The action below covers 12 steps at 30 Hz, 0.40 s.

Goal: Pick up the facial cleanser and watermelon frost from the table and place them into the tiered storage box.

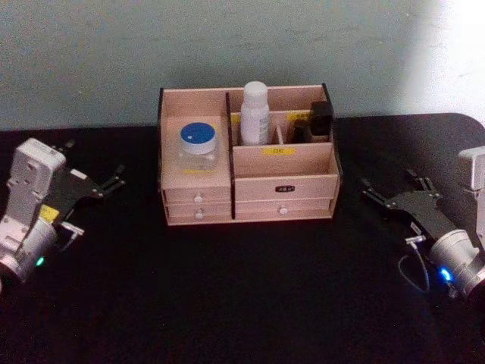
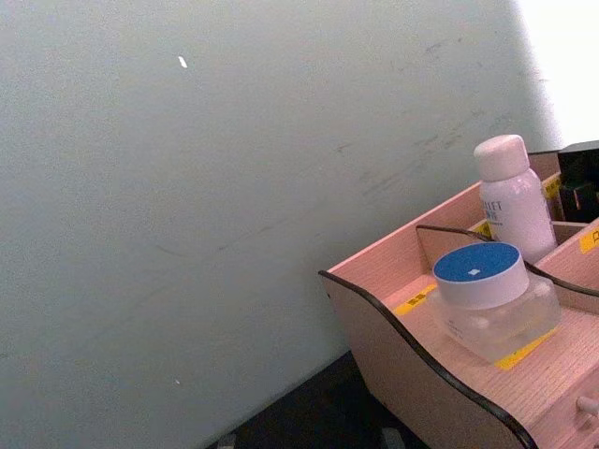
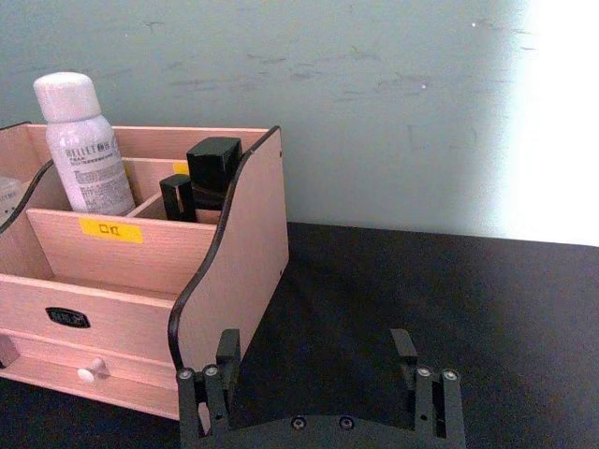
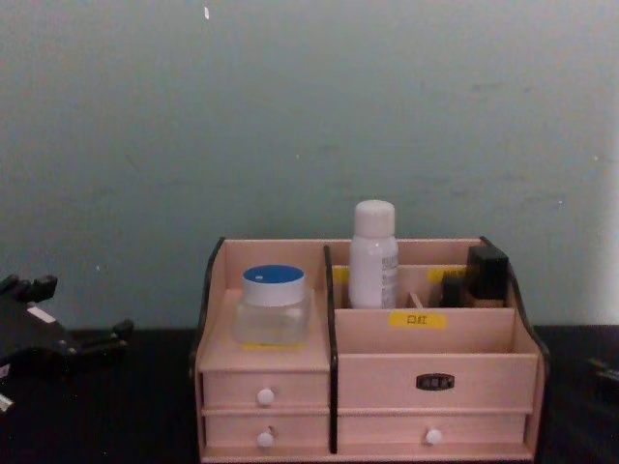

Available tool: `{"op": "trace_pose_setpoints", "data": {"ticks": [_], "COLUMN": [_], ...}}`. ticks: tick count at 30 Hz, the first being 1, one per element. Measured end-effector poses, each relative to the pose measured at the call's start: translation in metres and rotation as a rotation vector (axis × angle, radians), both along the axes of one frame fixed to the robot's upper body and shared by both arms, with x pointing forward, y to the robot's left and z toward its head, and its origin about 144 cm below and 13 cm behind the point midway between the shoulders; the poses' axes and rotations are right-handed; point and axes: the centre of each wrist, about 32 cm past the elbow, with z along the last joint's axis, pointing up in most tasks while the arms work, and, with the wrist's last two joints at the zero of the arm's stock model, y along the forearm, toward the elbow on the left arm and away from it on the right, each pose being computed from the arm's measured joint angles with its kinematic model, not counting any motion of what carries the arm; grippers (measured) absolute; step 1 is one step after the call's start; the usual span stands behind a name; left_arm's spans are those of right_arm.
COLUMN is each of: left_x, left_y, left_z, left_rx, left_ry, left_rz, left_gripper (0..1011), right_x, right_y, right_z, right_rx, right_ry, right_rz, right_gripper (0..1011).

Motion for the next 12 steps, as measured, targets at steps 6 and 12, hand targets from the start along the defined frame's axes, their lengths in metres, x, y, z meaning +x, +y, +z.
{"op": "trace_pose_setpoints", "data": {"ticks": [6, 12], "left_x": [0.0, 0.0], "left_y": [0.0, 0.0], "left_z": [0.0, 0.0], "left_rx": [0.0, 0.0], "left_ry": [0.0, 0.0], "left_rz": [0.0, 0.0], "left_gripper": [1001, 1001], "right_x": [0.0, 0.0], "right_y": [0.0, 0.0], "right_z": [0.0, 0.0], "right_rx": [0.0, 0.0], "right_ry": [0.0, 0.0], "right_rz": [0.0, 0.0], "right_gripper": [1002, 1002]}}
